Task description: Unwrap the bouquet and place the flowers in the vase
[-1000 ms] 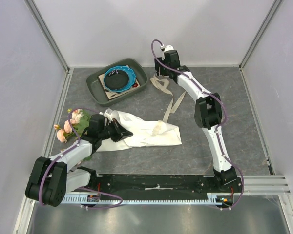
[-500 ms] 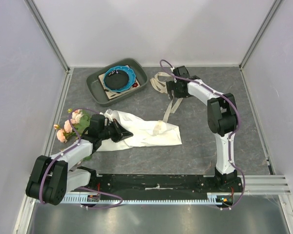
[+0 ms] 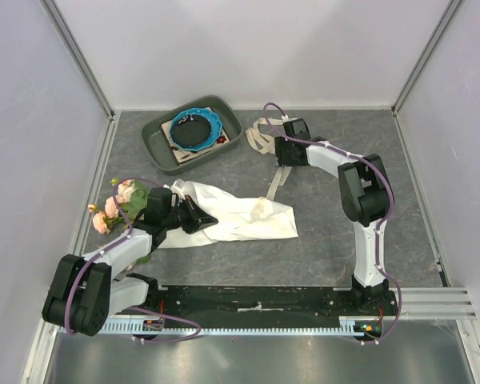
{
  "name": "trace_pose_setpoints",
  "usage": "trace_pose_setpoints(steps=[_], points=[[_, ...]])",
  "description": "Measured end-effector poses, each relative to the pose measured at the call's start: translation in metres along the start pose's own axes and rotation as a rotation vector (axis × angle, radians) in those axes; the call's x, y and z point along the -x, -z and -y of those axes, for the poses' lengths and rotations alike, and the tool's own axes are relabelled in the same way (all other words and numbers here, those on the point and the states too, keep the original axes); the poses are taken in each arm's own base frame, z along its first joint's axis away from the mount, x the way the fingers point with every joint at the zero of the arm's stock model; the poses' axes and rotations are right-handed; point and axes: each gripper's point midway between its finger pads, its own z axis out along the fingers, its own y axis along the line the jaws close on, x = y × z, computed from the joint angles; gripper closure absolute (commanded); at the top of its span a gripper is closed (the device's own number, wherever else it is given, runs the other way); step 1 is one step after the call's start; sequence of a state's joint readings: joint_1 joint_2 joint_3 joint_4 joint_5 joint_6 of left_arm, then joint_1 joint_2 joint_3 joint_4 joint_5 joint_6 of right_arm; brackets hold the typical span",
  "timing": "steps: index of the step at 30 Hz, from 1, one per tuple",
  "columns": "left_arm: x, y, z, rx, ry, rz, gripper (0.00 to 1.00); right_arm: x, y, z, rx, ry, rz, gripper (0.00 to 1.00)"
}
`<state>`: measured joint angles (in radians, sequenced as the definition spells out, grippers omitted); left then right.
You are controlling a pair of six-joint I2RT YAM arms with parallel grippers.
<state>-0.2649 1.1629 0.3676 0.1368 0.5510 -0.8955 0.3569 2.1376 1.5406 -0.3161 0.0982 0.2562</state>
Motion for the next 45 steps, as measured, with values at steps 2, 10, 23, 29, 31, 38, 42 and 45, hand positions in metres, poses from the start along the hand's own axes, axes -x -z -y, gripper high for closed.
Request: trace_pose_setpoints(steps=[2, 10, 23, 29, 31, 38, 42, 45], points=[[0.000, -0.001, -0.001, 0.004, 0.003, -0.003, 0.94, 0.003, -0.004, -0.002, -0.016, -0.001, 0.023, 0.58], [-0.002, -0.002, -0.003, 0.010, 0.008, -0.009, 0.94, 0.043, -0.032, -0.020, -0.017, -0.016, 0.161, 1.00], [-0.003, -0.002, -0.004, 0.011, 0.012, -0.019, 0.94, 0.197, -0.043, -0.059, 0.116, -0.153, 0.599, 1.00], [0.000, -0.002, 0.001, 0.009, 0.011, -0.020, 0.94, 0.232, -0.043, -0.064, 0.153, -0.191, 0.715, 1.00], [0.001, -0.002, 0.003, 0.007, 0.009, -0.018, 0.94, 0.237, -0.044, -0.064, 0.164, -0.211, 0.730, 1.00], [0.002, -0.002, 0.003, 0.009, 0.011, -0.020, 0.94, 0.282, -0.009, -0.068, 0.245, -0.335, 0.856, 1.00], [0.002, -0.002, 0.003, 0.010, 0.011, -0.020, 0.94, 0.323, 0.040, -0.070, 0.304, -0.382, 1.000, 1.00], [0.001, -0.002, 0.003, 0.010, 0.011, -0.021, 0.94, 0.336, 0.060, -0.068, 0.317, -0.395, 1.056, 1.00]])
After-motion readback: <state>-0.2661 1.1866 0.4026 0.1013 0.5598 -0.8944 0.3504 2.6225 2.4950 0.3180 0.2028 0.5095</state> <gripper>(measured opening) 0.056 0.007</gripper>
